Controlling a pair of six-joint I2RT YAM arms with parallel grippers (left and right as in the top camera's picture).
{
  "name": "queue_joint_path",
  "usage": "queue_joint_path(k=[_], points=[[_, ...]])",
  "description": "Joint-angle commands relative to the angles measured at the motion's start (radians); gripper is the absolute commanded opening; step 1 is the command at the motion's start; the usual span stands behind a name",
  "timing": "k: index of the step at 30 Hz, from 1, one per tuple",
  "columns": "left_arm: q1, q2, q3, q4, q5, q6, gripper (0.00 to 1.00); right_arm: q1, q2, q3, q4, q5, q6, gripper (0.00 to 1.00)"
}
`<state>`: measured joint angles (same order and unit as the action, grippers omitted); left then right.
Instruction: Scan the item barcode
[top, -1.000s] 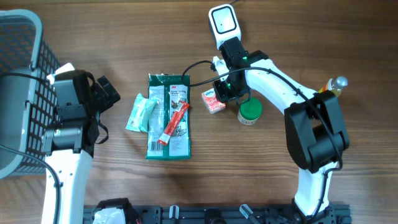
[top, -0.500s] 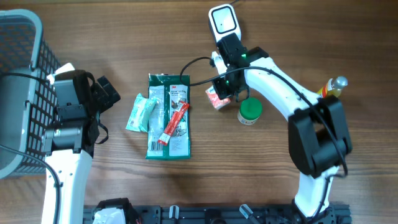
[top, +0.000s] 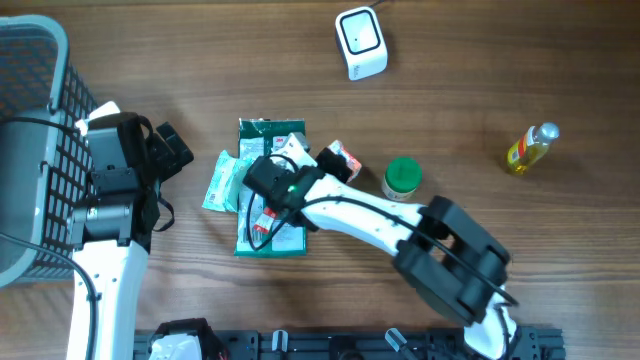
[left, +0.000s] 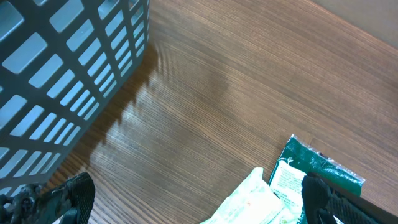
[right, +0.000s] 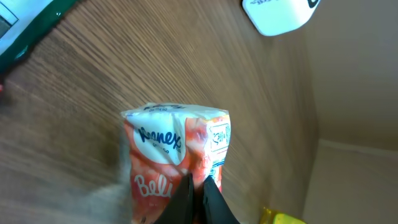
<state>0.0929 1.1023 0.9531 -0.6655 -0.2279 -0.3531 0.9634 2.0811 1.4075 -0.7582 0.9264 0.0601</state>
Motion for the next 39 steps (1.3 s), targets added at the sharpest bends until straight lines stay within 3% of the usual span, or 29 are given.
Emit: queue_joint_path(k=[1, 5, 8, 9, 10, 12, 18, 23, 27, 34, 37, 39], points=[[0.004, -0.002, 0.008, 0.003, -0.013, 0.009, 1.0, -0.002, 0.063, -0.009, 0.013, 0.066, 0.026, 0.04], [0.004, -0.002, 0.008, 0.003, -0.013, 0.009, 1.0, -0.002, 0.073, -0.009, 0.017, -0.063, 0.033, 0.06], [0.004, -0.002, 0.008, 0.003, -0.013, 0.009, 1.0, -0.002, 0.073, -0.008, 0.017, -0.072, 0.025, 0.15], [0.004, -0.002, 0.008, 0.003, -0.013, 0.009, 1.0, -0.002, 0.073, -0.008, 0.016, -0.072, 0.02, 0.21], [0.004, -0.002, 0.008, 0.003, -0.013, 0.009, 1.0, -0.002, 0.071, -0.006, 0.014, -0.072, 0.02, 0.34], [0.004, -0.002, 0.008, 0.003, -0.013, 0.009, 1.0, -0.002, 0.061, -0.004, 0.013, -0.072, 0.021, 0.41], [0.003, -0.002, 0.008, 0.003, -0.013, 0.009, 1.0, -0.011, -0.052, 0.007, 0.034, -0.136, 0.02, 0.51], [0.004, -0.002, 0.008, 0.003, -0.013, 0.009, 1.0, -0.138, -0.209, 0.043, 0.024, -0.461, 0.018, 0.67], [0.004, -0.002, 0.008, 0.003, -0.013, 0.009, 1.0, -0.23, -0.202, 0.035, -0.031, -0.75, 0.022, 0.82], [0.004, -0.002, 0.008, 0.003, -0.013, 0.009, 1.0, -0.238, -0.156, -0.045, -0.006, -0.766, 0.018, 0.73], [0.004, -0.002, 0.008, 0.003, -0.013, 0.009, 1.0, -0.238, -0.139, -0.062, 0.024, -0.731, 0.016, 0.59], [0.004, -0.002, 0.008, 0.003, -0.013, 0.009, 1.0, -0.239, -0.138, -0.062, 0.04, -0.731, 0.006, 0.57]])
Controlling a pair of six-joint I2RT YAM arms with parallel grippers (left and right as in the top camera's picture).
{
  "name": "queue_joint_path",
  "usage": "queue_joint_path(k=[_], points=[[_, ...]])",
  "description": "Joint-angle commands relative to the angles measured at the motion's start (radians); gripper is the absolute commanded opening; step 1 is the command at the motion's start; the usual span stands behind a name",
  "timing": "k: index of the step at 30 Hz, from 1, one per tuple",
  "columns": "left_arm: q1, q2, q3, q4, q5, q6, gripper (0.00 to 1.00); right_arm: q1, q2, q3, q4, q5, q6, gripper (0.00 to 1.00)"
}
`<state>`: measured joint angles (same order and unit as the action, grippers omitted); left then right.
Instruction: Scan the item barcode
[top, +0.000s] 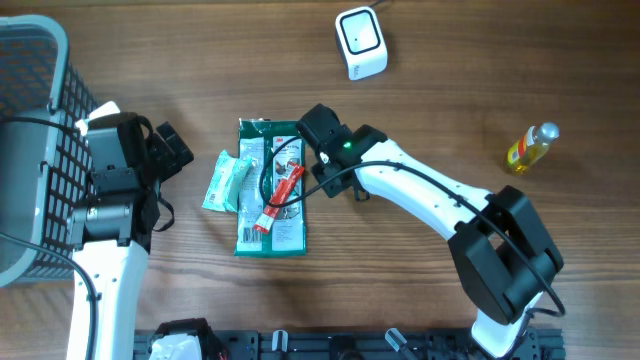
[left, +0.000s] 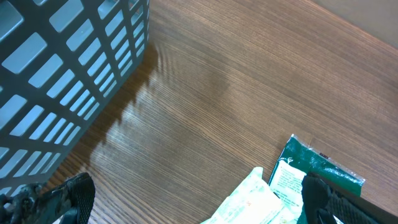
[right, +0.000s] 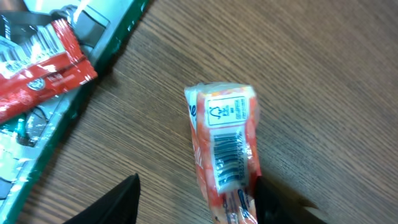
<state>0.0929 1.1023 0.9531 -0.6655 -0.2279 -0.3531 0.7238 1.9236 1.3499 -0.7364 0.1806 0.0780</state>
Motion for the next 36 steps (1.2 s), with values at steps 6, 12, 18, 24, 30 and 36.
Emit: queue_joint_path(k=[6, 12, 18, 24, 30, 36], points=[[0.004, -0.002, 0.008, 0.003, -0.013, 0.009, 1.0, -0.03, 0.021, -0.023, 0.068, 0.014, -0.026, 0.69], [0.004, -0.002, 0.008, 0.003, -0.013, 0.009, 1.0, -0.049, 0.024, -0.023, 0.097, -0.06, -0.025, 0.51], [0.004, -0.002, 0.008, 0.003, -0.013, 0.009, 1.0, -0.049, 0.046, -0.023, 0.099, -0.077, -0.024, 0.34], [0.004, -0.002, 0.008, 0.003, -0.013, 0.009, 1.0, -0.049, 0.042, -0.019, 0.123, -0.078, -0.022, 0.67], [0.004, -0.002, 0.008, 0.003, -0.013, 0.009, 1.0, -0.063, -0.091, 0.141, 0.0, -0.045, 0.182, 1.0], [0.004, -0.002, 0.008, 0.003, -0.013, 0.009, 1.0, -0.176, -0.263, 0.156, -0.204, -0.135, 0.25, 1.0]])
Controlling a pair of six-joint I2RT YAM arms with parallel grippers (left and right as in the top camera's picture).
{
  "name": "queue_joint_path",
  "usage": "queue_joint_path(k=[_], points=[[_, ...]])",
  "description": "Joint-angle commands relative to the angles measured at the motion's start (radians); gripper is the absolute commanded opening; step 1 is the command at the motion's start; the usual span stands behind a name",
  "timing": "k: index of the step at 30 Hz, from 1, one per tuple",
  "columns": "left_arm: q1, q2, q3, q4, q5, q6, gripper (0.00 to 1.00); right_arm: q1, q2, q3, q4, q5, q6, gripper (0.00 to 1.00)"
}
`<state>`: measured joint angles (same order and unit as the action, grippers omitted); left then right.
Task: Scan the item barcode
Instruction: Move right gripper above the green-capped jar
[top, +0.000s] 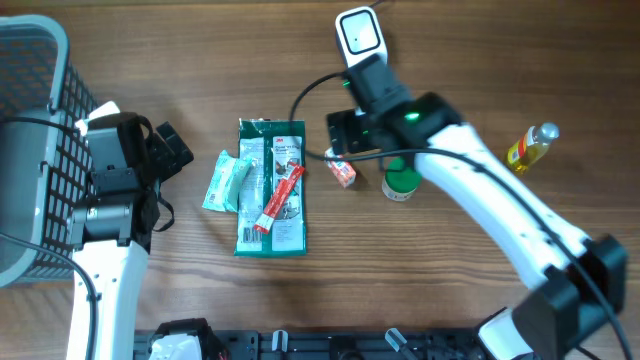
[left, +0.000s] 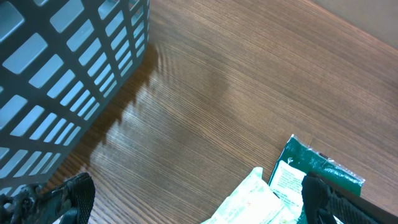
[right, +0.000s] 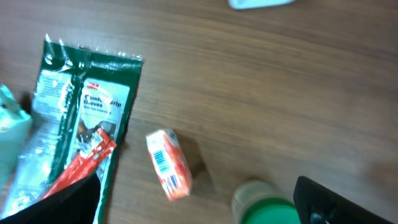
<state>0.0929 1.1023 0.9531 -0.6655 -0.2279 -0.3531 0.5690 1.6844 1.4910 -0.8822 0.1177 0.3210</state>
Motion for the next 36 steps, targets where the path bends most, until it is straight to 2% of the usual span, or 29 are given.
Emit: queue_joint_path(k=[1, 2, 4, 5, 9, 11, 13, 18, 23, 28, 30, 32, 33, 36], points=[[0.004, -0.002, 0.008, 0.003, -0.013, 0.009, 1.0, -0.024, -0.023, 0.014, -0.087, -0.051, -0.006, 1.0], [0.004, -0.002, 0.008, 0.003, -0.013, 0.009, 1.0, -0.028, -0.022, 0.013, -0.108, -0.012, 0.03, 1.0], [0.004, -0.002, 0.008, 0.003, -0.013, 0.009, 1.0, -0.053, -0.022, 0.012, -0.215, 0.156, 0.416, 1.0], [0.004, -0.002, 0.008, 0.003, -0.013, 0.009, 1.0, -0.067, -0.022, 0.01, -0.237, 0.136, 0.474, 1.0], [0.004, -0.002, 0.008, 0.003, -0.013, 0.009, 1.0, -0.071, -0.02, -0.039, -0.24, 0.058, 0.446, 1.0], [0.004, -0.002, 0.008, 0.003, -0.013, 0.009, 1.0, -0.071, -0.019, -0.094, -0.237, -0.009, 0.583, 0.97], [0.004, -0.002, 0.008, 0.003, -0.013, 0.009, 1.0, -0.071, -0.018, -0.14, -0.211, -0.007, 0.657, 0.97], [0.004, -0.002, 0.008, 0.003, -0.013, 0.009, 1.0, -0.071, -0.016, -0.276, -0.101, -0.003, 0.755, 0.95], [0.004, -0.002, 0.008, 0.003, -0.013, 0.009, 1.0, -0.071, -0.013, -0.322, -0.041, 0.035, 0.755, 0.88], [0.004, -0.002, 0.008, 0.003, -0.013, 0.009, 1.0, -0.071, 0.03, -0.322, -0.018, 0.087, 0.754, 0.87], [0.004, -0.002, 0.008, 0.003, -0.013, 0.009, 1.0, -0.071, 0.04, -0.322, -0.012, 0.088, 0.752, 0.81], [0.004, -0.002, 0.008, 0.003, -0.013, 0.009, 1.0, -0.071, 0.04, -0.322, -0.005, 0.088, 0.672, 0.72], [0.004, -0.002, 0.008, 0.003, -0.013, 0.009, 1.0, -0.071, 0.04, -0.322, -0.002, 0.083, 0.587, 0.72], [0.004, -0.002, 0.008, 0.003, -0.013, 0.009, 1.0, -0.071, 0.04, -0.32, -0.01, 0.056, 0.482, 0.71]])
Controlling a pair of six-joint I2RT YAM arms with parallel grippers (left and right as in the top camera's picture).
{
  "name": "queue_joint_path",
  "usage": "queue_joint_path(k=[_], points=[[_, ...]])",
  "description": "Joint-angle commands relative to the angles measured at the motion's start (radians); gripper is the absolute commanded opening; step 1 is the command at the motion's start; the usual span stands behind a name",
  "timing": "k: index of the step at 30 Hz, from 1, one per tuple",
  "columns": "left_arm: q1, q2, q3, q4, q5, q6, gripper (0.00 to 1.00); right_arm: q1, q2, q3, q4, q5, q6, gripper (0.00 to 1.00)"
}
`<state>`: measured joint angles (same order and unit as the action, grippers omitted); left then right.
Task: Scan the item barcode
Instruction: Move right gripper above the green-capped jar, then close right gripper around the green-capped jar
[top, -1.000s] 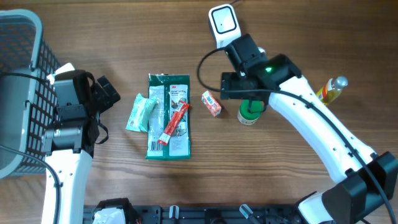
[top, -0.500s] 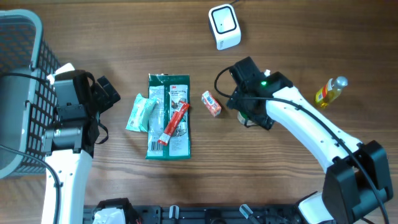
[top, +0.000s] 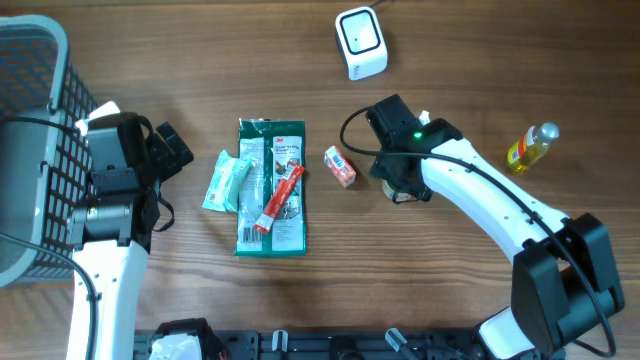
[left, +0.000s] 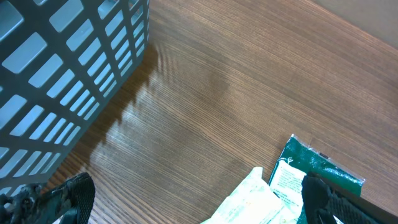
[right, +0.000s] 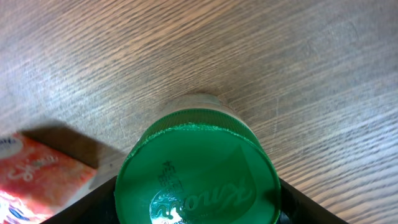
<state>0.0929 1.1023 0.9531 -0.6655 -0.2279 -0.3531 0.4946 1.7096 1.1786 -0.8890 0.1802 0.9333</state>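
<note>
A jar with a green lid (right: 198, 168) stands on the table, mostly hidden under my right arm in the overhead view. My right gripper (top: 402, 182) straddles the lid with its fingers pressed against both sides. An orange tissue pack (top: 339, 166) lies just left of the jar and shows at the left edge of the right wrist view (right: 37, 171). The white barcode scanner (top: 360, 42) sits at the far edge of the table. My left gripper (left: 196, 205) hangs open over bare wood near the basket, holding nothing.
A dark green packet (top: 271, 185) with a red stick (top: 280, 197) on it lies mid-table, beside a mint-green pouch (top: 228, 180). A yellow oil bottle (top: 531, 147) lies at the right. A grey mesh basket (top: 30, 120) stands at the left edge.
My right gripper was wide open, high up near the scanner. It is now down around the green-lidded jar with its fingers closed in on the lid. The left arm has not moved.
My right gripper first held the orange tissue pack over the green packet. Then the pack lay on the table between the open fingers, barcode up. Then the gripper was high by the scanner, and now it grips the jar's lid. The left arm stayed still.
</note>
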Motion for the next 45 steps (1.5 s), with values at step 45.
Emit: queue_joint_path(k=[45], points=[[0.004, -0.002, 0.008, 0.003, -0.013, 0.009, 1.0, 0.024, 0.251, 0.19, -0.158, -0.112, -0.524, 0.75]])
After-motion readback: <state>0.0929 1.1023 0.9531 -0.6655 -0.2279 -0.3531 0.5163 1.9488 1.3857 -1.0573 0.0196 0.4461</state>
